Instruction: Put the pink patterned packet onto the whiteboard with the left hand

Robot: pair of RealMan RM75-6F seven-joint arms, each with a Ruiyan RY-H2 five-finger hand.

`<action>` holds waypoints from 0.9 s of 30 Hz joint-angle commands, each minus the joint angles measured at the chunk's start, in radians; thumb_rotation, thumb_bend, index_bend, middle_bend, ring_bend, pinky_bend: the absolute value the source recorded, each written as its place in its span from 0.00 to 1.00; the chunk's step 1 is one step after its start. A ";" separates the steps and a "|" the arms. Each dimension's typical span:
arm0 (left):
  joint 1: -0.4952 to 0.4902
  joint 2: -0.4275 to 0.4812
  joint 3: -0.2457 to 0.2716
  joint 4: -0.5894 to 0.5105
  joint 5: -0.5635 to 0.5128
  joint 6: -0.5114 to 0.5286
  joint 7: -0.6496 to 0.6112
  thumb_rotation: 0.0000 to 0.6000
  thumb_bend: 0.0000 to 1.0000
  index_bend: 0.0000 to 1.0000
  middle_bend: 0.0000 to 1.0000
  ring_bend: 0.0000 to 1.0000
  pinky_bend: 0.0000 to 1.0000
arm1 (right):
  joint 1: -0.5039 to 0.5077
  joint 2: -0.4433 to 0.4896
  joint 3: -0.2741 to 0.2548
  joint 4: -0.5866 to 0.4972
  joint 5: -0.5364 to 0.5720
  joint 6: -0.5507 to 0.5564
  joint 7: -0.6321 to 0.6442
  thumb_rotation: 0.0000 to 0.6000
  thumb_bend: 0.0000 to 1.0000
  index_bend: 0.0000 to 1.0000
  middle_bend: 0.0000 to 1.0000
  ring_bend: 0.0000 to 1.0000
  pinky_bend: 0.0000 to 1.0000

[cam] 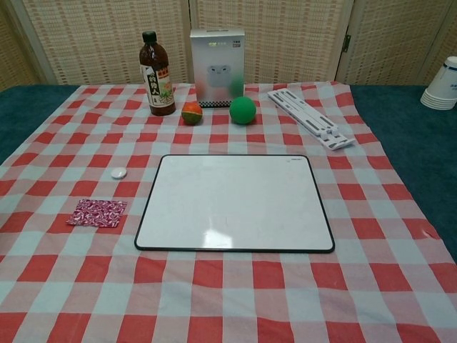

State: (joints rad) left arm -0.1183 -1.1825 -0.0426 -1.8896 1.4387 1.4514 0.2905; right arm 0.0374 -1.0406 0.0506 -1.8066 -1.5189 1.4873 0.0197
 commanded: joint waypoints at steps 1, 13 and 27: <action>-0.001 -0.001 -0.003 0.000 0.004 0.004 -0.002 1.00 0.19 0.00 0.00 0.00 0.19 | -0.001 0.000 0.000 0.002 -0.002 0.004 0.004 1.00 0.00 0.10 0.08 0.00 0.07; -0.022 -0.009 -0.005 -0.052 0.034 -0.005 0.049 1.00 0.19 0.00 0.00 0.11 0.36 | -0.002 0.007 -0.003 0.005 -0.006 0.005 0.023 1.00 0.00 0.10 0.08 0.00 0.07; -0.162 -0.156 0.001 -0.125 -0.016 -0.208 0.404 1.00 0.19 0.15 0.62 0.79 0.77 | -0.002 0.018 -0.003 0.010 -0.001 0.004 0.053 1.00 0.00 0.10 0.08 0.00 0.07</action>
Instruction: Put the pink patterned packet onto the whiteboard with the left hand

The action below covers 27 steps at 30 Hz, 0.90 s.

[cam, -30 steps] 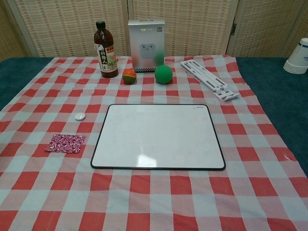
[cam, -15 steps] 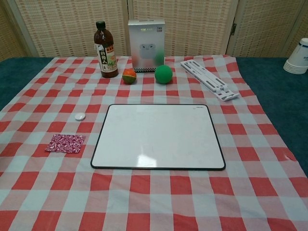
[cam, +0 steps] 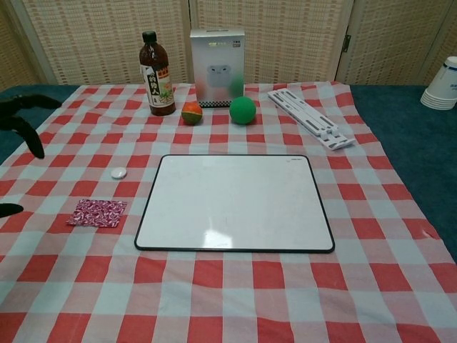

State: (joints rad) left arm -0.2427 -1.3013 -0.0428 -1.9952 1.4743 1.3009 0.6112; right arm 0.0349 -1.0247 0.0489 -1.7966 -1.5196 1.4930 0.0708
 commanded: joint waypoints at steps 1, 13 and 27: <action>-0.046 -0.037 0.004 -0.030 -0.074 -0.075 0.110 1.00 0.19 0.15 0.66 0.81 0.78 | 0.001 0.004 -0.002 -0.001 -0.001 -0.003 0.003 1.00 0.00 0.10 0.08 0.00 0.07; -0.182 -0.175 -0.062 -0.015 -0.329 -0.163 0.297 1.00 0.20 0.16 0.73 0.84 0.81 | 0.002 0.015 -0.003 0.000 0.003 -0.009 0.017 1.00 0.00 0.10 0.08 0.00 0.07; -0.365 -0.218 -0.135 0.133 -0.601 -0.229 0.372 1.00 0.23 0.21 0.82 0.88 0.83 | -0.001 0.027 -0.003 0.003 0.005 -0.006 0.040 1.00 0.00 0.09 0.08 0.00 0.07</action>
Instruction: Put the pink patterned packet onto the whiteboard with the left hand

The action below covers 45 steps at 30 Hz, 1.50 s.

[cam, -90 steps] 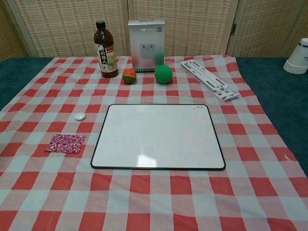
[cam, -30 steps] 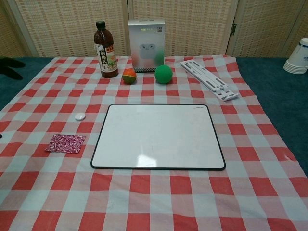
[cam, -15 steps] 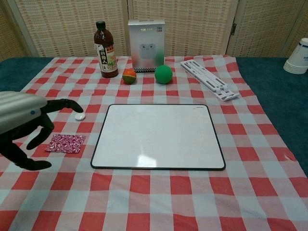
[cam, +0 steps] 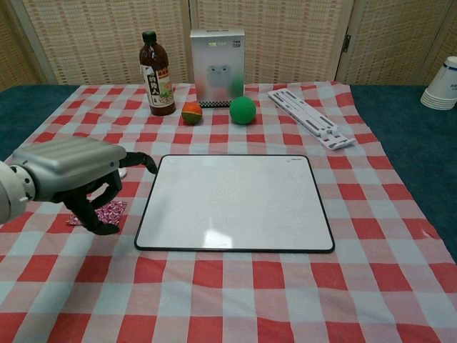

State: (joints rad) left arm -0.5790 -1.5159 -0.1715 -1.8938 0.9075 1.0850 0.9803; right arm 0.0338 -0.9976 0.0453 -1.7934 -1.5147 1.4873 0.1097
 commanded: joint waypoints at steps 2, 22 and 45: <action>-0.042 -0.006 -0.002 0.054 -0.041 -0.014 -0.009 1.00 0.23 0.22 0.85 0.89 0.84 | 0.001 0.001 0.001 0.000 0.002 -0.001 0.001 1.00 0.00 0.09 0.08 0.00 0.07; -0.101 0.035 0.041 0.166 -0.187 -0.045 -0.154 1.00 0.24 0.21 0.88 0.91 0.85 | 0.008 0.001 0.006 0.007 0.016 -0.015 0.009 1.00 0.00 0.09 0.08 0.00 0.07; -0.125 0.019 0.089 0.245 -0.218 -0.036 -0.257 1.00 0.25 0.30 0.90 0.92 0.86 | 0.014 -0.001 0.006 0.007 0.026 -0.028 0.003 1.00 0.00 0.09 0.08 0.00 0.07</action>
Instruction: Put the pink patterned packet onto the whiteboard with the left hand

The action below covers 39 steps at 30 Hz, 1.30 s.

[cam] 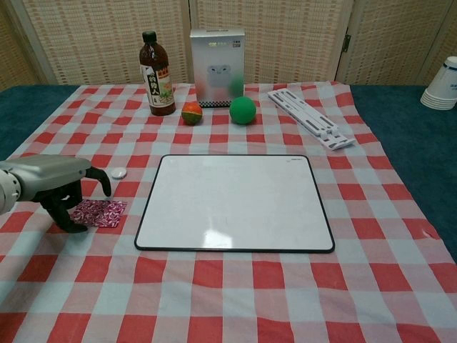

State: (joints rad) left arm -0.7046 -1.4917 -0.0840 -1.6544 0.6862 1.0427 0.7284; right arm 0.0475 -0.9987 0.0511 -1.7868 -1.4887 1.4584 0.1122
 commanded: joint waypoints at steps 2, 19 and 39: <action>-0.001 -0.008 0.004 0.009 0.002 0.012 -0.005 1.00 0.25 0.31 0.90 0.92 0.86 | 0.000 0.000 0.000 0.001 0.000 0.001 0.002 1.00 0.00 0.09 0.08 0.00 0.07; -0.014 -0.013 0.017 0.031 -0.024 0.000 -0.018 1.00 0.27 0.34 0.91 0.92 0.86 | 0.003 0.000 -0.003 0.001 -0.003 -0.006 -0.003 1.00 0.00 0.09 0.08 0.00 0.07; -0.021 -0.008 0.018 0.027 -0.014 0.013 -0.033 1.00 0.27 0.39 0.92 0.92 0.86 | 0.006 0.007 -0.010 0.007 -0.014 -0.012 0.014 1.00 0.00 0.09 0.08 0.00 0.07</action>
State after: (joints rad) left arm -0.7257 -1.5008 -0.0638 -1.6258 0.6704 1.0545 0.6965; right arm 0.0532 -0.9919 0.0418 -1.7796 -1.5024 1.4470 0.1265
